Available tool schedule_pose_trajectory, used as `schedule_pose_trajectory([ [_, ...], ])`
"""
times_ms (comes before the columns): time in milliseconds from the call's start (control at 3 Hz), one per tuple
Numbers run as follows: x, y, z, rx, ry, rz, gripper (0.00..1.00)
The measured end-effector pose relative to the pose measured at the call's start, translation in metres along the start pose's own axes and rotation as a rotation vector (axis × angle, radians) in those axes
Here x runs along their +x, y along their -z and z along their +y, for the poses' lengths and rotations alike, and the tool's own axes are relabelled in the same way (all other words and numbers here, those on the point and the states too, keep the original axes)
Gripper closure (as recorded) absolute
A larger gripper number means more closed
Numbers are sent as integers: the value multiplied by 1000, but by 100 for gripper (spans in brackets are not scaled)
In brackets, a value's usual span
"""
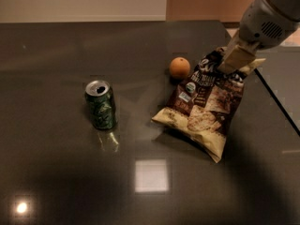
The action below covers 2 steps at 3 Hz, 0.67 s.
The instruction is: Move brown chip bag near orange
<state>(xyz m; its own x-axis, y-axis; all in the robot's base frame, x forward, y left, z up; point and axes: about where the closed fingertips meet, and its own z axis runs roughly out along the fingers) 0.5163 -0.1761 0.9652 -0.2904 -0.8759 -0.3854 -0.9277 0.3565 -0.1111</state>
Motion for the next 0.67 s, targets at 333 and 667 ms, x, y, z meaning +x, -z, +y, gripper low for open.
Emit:
schedule_pose_trajectory([
  [333,2,-5,-33,31,1,46,100],
  [667,11,-11,-58,56,-5,94,84],
])
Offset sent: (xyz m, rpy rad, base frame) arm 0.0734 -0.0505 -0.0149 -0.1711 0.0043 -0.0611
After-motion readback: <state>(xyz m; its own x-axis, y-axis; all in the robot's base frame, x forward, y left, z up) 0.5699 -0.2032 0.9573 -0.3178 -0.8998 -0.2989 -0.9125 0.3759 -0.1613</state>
